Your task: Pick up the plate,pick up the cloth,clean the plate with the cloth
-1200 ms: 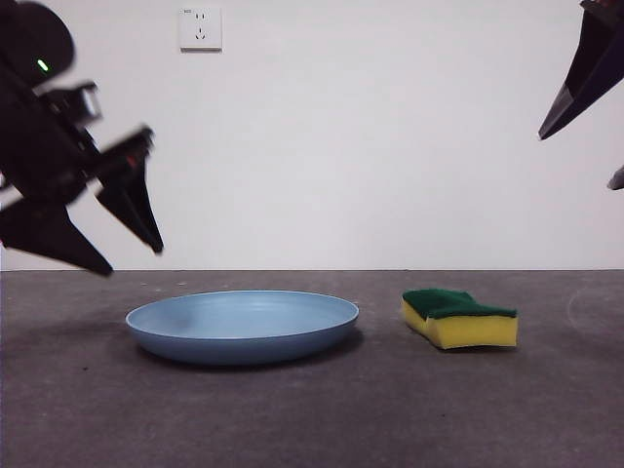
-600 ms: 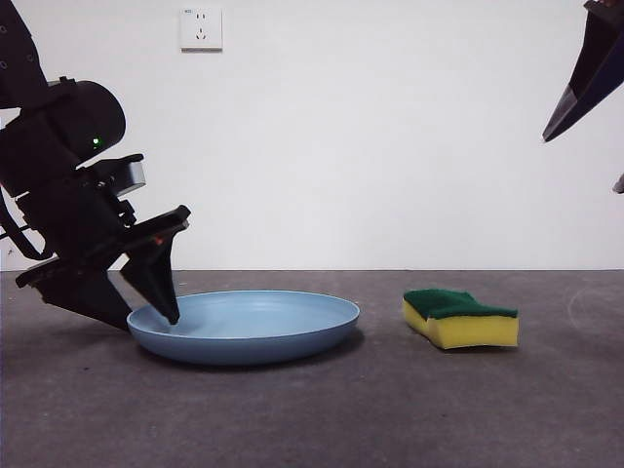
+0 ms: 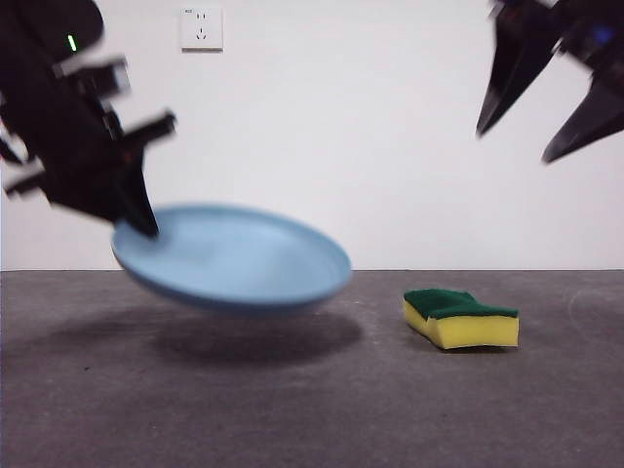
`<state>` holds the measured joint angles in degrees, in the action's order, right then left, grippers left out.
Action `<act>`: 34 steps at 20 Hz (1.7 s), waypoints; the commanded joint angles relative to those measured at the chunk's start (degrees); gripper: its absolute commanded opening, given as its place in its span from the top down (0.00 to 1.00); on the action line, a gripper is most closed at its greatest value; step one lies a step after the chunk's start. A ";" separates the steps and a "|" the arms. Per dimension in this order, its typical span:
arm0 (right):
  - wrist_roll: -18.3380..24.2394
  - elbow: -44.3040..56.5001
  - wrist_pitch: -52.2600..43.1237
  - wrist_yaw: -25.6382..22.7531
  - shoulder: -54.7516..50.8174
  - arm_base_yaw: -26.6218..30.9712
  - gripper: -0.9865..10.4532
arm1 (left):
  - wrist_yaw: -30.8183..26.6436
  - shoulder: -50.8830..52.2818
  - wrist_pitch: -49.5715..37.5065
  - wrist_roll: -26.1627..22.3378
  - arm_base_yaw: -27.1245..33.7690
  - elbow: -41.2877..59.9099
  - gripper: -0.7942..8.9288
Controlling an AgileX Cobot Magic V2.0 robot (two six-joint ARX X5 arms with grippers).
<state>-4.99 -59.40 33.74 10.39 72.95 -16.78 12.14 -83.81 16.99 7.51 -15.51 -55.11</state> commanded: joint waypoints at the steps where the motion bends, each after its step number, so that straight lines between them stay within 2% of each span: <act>1: 2.40 -2.47 0.28 -3.74 5.92 -2.47 0.59 | -2.14 6.40 3.21 -0.70 -0.15 0.17 0.93; 3: 2.58 -4.13 0.02 -5.31 10.69 -4.13 0.59 | -4.50 11.56 7.19 -0.96 -0.15 -0.55 0.93; 6: 2.54 -5.29 -1.66 -9.05 18.05 -6.12 0.59 | -4.66 18.16 8.96 -1.57 -0.15 -0.55 0.93; 8: 2.51 -5.29 -3.26 -9.25 21.51 -6.64 0.59 | -4.66 20.87 9.79 -1.57 -0.15 -0.55 0.93; 10: 2.51 -5.29 -4.92 -9.35 24.39 -6.93 0.60 | -4.63 21.92 10.40 -1.57 -0.15 -0.55 0.93; 12: 2.51 -5.29 -5.49 -9.29 26.69 -6.93 0.66 | -4.63 21.92 12.02 -1.57 -0.15 -0.55 0.93; 17: 2.51 -5.29 -6.69 -9.31 31.39 -6.93 0.68 | -4.61 21.92 13.11 -1.57 -0.15 -0.55 0.93; 21: 3.50 -5.29 -6.75 -9.35 32.72 -6.93 0.93 | -4.52 21.92 13.11 -1.57 -0.15 -0.55 0.93; 26: 2.25 -5.29 -6.25 -10.23 29.62 -7.04 0.93 | -4.98 21.03 12.90 -1.57 -0.17 -0.55 0.93; 32: -1.03 -5.29 -4.92 -9.79 11.32 -10.82 0.93 | -6.73 16.31 10.88 -1.07 -1.77 -0.55 0.93; 34: -2.71 -5.29 -4.98 -7.17 6.01 -12.92 0.93 | -7.63 14.99 9.14 0.22 -3.15 -0.55 0.93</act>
<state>-6.20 -65.04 28.67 2.98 78.83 -29.52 4.60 -68.66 26.89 6.79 -18.35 -55.46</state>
